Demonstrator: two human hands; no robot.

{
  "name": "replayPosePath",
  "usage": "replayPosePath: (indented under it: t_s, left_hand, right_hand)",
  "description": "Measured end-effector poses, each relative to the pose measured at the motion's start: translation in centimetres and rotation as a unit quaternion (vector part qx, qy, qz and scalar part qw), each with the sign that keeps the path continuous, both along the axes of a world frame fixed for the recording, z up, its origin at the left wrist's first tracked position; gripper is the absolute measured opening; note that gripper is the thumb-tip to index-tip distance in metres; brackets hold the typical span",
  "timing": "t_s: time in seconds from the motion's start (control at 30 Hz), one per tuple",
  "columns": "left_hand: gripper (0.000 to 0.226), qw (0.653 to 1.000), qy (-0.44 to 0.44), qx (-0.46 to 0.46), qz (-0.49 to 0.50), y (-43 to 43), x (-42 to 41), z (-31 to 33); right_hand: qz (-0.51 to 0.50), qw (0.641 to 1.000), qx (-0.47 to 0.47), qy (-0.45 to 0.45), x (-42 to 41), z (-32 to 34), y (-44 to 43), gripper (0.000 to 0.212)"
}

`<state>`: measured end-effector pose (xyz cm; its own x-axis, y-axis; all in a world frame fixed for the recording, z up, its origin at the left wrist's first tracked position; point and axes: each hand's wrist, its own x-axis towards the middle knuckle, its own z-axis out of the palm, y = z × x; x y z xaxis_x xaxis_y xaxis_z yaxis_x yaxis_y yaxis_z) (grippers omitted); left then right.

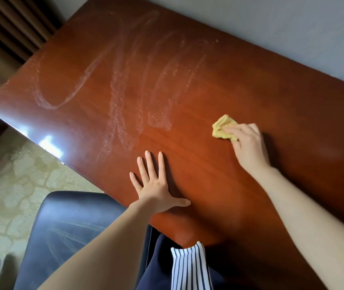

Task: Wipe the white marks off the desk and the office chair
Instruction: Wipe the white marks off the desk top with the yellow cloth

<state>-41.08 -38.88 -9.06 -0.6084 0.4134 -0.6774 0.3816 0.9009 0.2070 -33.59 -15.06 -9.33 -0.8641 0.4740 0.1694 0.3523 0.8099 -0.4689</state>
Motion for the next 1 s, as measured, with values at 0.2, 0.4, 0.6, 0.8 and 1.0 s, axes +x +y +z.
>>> replayPosePath:
  t_s: [0.2, 0.4, 0.6, 0.8, 1.0]
  left_hand:
    - [0.154, 1.000, 0.000, -0.004, -0.003, 0.0, 0.0, -0.4]
    - [0.152, 1.000, -0.013, -0.001, -0.015, -0.1, -0.2, -0.4]
    - [0.152, 1.000, -0.020, -0.004, -0.017, -0.2, -0.4, -0.6]
    - [0.151, 1.000, -0.011, -0.002, -0.014, -0.1, -0.4, -0.6]
    - [0.149, 1.000, -0.007, -0.007, -0.017, -0.1, -0.3, -0.3]
  right_hand:
    - [-0.117, 0.992, -0.022, -0.041, -6.6, -0.3, 3.7, 0.032]
    - [-0.145, 0.987, -0.041, -0.064, -14.5, -0.4, 1.8, 0.030]
    - [-0.021, 0.997, -0.030, -0.070, -16.9, -0.9, -3.9, 0.029]
    - [0.131, 0.988, -0.047, -0.062, -13.0, -1.3, -8.9, 0.038]
    - [0.165, 0.984, -0.040, -0.053, -6.7, -1.0, -10.4, 0.040]
